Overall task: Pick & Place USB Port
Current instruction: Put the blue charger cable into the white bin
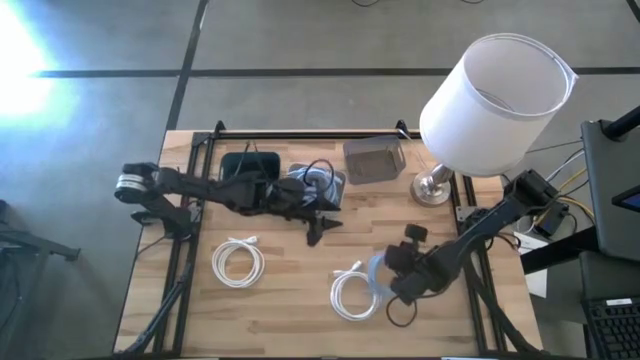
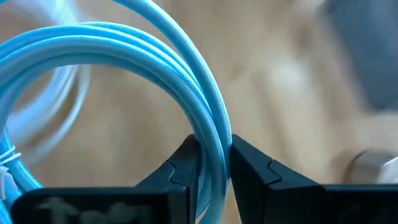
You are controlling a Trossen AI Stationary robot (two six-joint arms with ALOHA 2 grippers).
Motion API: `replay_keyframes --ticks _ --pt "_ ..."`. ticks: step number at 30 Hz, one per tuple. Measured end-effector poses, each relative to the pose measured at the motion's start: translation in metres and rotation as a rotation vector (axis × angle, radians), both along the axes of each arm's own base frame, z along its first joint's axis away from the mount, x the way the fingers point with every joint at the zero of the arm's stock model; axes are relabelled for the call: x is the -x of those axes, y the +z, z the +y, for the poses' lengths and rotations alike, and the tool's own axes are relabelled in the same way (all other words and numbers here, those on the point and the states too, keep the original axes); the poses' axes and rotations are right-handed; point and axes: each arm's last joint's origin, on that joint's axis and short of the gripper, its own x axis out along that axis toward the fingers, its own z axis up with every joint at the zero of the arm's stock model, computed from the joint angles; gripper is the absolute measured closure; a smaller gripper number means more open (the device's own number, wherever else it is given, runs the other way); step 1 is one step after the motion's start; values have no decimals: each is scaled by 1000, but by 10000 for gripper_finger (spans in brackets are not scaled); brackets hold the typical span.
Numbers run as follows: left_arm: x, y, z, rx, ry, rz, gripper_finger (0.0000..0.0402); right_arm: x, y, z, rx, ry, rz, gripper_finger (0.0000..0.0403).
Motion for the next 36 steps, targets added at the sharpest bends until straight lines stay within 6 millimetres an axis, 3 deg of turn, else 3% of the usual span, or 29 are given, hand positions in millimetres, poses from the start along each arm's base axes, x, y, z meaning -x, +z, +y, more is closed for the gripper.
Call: replay_keyframes --ticks 6,12,19,27,36 --pt "-14 -15 -12 81 30 -24 179 -21 13 -21 204 -109 -205 337" --pt "-25 -33 -13 89 43 -12 179 -36 18 -37 209 -183 -269 337" --pt "-35 -43 -14 92 49 -6 179 -40 15 -47 214 -202 -265 337" --pt "-36 -43 -12 66 54 -5 179 -40 12 -49 220 -208 -260 337" --pt "-39 -26 -9 6 105 -57 179 -40 12 -48 210 -214 -275 337"
